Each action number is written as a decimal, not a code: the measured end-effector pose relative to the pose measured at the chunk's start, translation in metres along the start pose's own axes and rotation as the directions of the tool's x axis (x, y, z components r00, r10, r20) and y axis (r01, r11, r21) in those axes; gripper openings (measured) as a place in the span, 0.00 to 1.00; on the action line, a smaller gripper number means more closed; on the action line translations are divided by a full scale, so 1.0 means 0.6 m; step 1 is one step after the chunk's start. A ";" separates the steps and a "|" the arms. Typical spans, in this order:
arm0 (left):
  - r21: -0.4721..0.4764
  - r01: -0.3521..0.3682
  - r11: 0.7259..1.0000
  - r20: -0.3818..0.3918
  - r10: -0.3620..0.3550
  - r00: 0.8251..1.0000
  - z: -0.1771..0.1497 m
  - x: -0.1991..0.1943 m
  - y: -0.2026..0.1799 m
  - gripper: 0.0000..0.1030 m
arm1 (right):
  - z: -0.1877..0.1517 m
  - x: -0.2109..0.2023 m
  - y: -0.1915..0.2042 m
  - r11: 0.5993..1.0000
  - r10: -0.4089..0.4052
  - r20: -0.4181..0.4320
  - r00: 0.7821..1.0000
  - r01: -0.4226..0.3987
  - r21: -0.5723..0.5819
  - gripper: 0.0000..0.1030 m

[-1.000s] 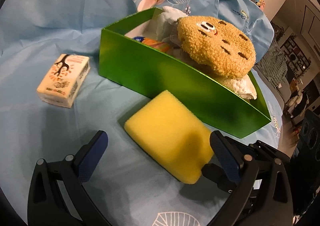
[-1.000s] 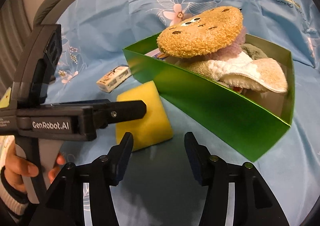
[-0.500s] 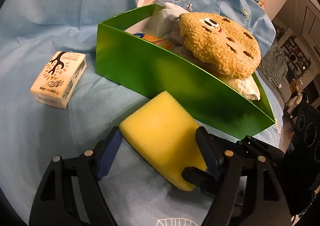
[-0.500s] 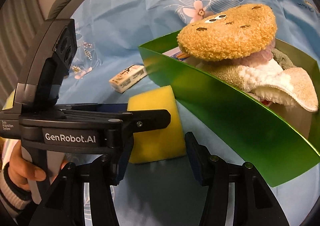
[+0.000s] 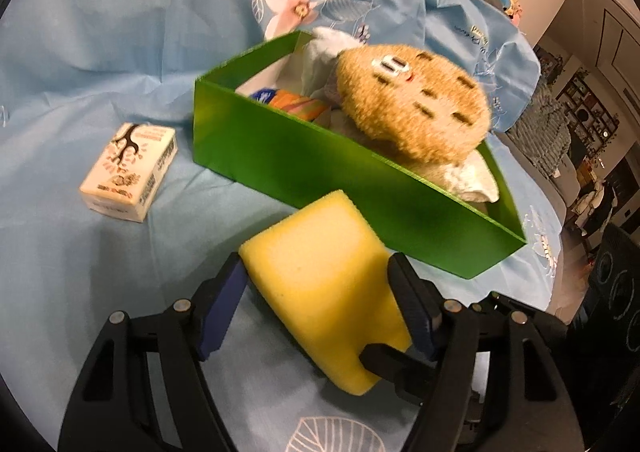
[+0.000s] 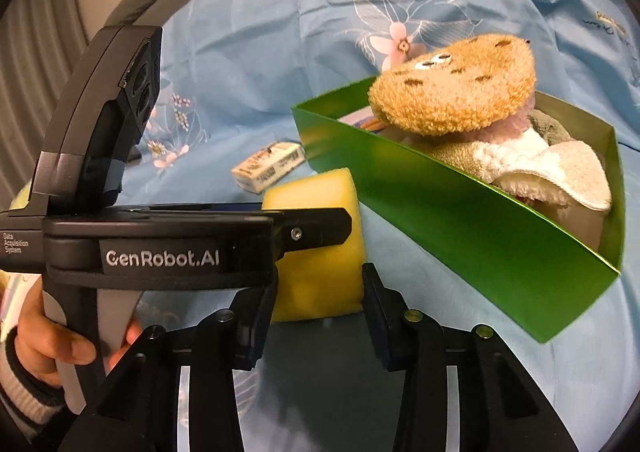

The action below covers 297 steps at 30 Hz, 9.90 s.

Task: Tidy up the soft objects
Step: 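Grasp the yellow-green sponge with the right gripper and lift it, then carry the sponge over the green box and release it onto the cookie plush, then move the right gripper to the white tissue pack on the sheet, then close the right gripper on the white tissue pack and lift it, then carry the tissue pack into the green box and lower it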

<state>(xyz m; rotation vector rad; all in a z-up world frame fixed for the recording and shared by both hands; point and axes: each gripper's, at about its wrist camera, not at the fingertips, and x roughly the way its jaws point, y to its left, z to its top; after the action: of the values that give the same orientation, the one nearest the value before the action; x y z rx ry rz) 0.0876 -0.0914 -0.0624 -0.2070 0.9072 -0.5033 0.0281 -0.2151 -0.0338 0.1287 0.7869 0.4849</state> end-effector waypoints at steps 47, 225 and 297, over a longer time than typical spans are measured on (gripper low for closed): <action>0.190 -0.129 0.973 0.085 0.115 0.990 0.015 -0.084 -0.182 0.70 | -0.007 -0.172 -0.038 0.989 0.107 0.216 0.970 -0.126 0.075 0.40; 0.165 0.128 0.978 -0.197 -0.094 0.976 -0.079 0.008 -0.073 0.62 | -0.091 -0.026 0.015 0.996 -0.091 -0.103 0.991 0.089 -0.016 0.39; 0.253 0.125 0.960 -0.027 -0.122 0.992 0.007 -0.071 -0.142 0.50 | -0.009 -0.114 0.007 0.993 -0.087 0.107 0.990 0.095 -0.076 0.36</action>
<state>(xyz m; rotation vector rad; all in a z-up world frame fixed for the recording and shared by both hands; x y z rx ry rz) 0.0412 -0.1442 0.0025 -0.0270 0.8349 -0.7315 -0.0185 -0.2438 0.0079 0.0419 0.6674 0.4194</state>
